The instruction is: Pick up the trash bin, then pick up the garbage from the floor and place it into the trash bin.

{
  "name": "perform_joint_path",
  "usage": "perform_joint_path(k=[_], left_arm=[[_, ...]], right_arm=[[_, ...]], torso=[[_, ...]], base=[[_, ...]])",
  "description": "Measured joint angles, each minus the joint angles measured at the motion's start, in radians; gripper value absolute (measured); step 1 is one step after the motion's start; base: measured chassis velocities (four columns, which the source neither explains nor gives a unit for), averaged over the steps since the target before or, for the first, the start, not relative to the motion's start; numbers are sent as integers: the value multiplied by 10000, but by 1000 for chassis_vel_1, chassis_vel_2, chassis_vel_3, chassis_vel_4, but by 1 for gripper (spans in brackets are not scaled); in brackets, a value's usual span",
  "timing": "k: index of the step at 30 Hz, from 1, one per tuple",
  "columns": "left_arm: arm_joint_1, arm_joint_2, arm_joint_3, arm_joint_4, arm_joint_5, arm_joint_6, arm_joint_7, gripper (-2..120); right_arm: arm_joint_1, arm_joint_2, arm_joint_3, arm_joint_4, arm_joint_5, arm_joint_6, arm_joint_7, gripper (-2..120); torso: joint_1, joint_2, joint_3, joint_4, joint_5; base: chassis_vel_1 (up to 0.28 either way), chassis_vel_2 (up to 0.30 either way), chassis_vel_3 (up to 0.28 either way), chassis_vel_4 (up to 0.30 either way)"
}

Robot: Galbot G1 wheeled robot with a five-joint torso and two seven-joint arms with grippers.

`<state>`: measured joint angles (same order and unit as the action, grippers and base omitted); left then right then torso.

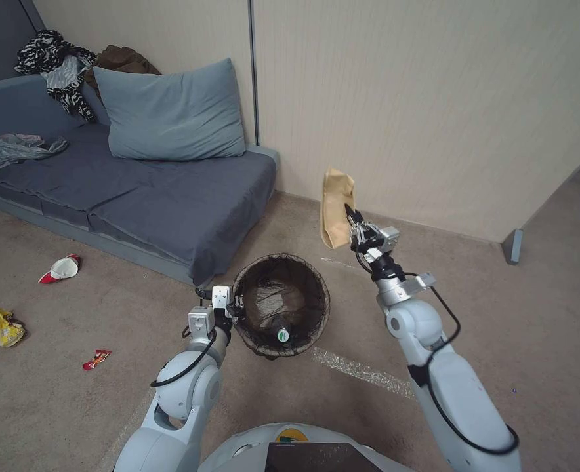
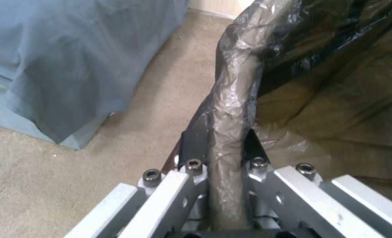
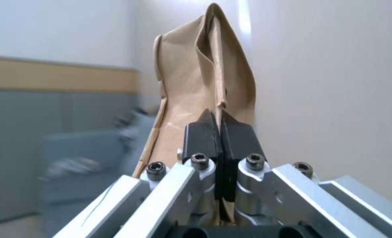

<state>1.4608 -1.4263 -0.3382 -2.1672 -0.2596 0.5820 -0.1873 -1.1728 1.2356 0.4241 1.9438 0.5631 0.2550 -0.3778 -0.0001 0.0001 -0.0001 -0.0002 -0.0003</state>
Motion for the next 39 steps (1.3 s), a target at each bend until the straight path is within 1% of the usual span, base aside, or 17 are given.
perform_joint_path(k=[1,3,4,7,8,9,10,12,14,15,25,31,33,34,35,37,39], left_arm=[[-7,3,19,13,-30,8,-14,2],[-9,6,23,20,-40,13,-27,2],[-15,12,38,52,-58,21,-71,2],[-20,12,39,67,-73,25,-92,2],[-30,9,39,67,-87,31,-99,2],[-33,7,38,66,-95,35,-99,2],[-33,7,38,66,-95,35,-99,2],[-40,4,26,37,-105,50,-101,2],[-40,4,26,37,-105,50,-101,2],[-29,4,19,9,-106,56,-107,2],[-39,14,43,-112,-149,73,-112,2],[-41,11,49,-134,-152,80,-117,2],[-49,5,50,-134,-152,86,-118,2],[-52,-5,62,-134,-152,90,-120,2],[-52,-5,62,-134,-152,90,-120,2],[-51,-17,76,-134,-152,98,-120,2],[-47,-21,78,-134,-152,99,-120,2]], right_arm=[[-206,-59,-98,395,20,4,-291,0],[-309,-87,-170,588,20,5,-392,0],[-603,-165,-464,923,-35,1,-505,0],[-831,-220,-844,923,-306,12,-509,0],[-1008,-234,-1309,541,-670,131,-511,0],[-1058,-220,-1480,326,-814,183,-509,0],[-1058,-220,-1480,326,-814,183,-509,0],[-1165,-101,-1835,-227,-1164,332,-515,0],[-1168,-96,-1845,-246,-1179,336,-515,0],[-1244,-3,-1997,-547,-1374,419,-524,0],[-1466,227,-2058,-1513,-1881,765,-611,0],[-1403,256,-2016,-1786,-1993,807,-675,1],[-1401,278,-2021,-1821,-2013,807,-702,8],[-1388,307,-2026,-1853,-2025,808,-730,15],[-1388,307,-2026,-1853,-2025,808,-730,15],[-1356,327,-2026,-1884,-2029,807,-795,24],[-1346,327,-2025,-1887,-2029,807,-829,25]], torso=[[0,0,0,3,5],[0,0,0,1,4],[0,0,0,2,-2],[0,0,0,1,2],[0,0,0,3,2],[0,0,0,3,3],[0,0,0,3,3],[0,0,1,3,3],[0,0,1,3,3],[0,0,1,3,4],[0,0,1,2,3],[0,0,1,2,3],[0,0,1,2,3],[0,0,1,2,3],[0,0,1,2,3],[0,0,1,2,3],[0,0,1,2,3]], base=[[0,0,0,0],[0,0,0,0],[0,0,0,0],[0,0,0,0],[0,0,0,0],[0,0,0,0],[0,0,0,0],[0,0,0,0],[0,0,0,0],[0,0,0,0],[0,0,0,0],[0,0,0,0],[0,0,0,0],[0,0,0,0],[0,0,0,0],[0,0,0,0],[0,0,0,0]])
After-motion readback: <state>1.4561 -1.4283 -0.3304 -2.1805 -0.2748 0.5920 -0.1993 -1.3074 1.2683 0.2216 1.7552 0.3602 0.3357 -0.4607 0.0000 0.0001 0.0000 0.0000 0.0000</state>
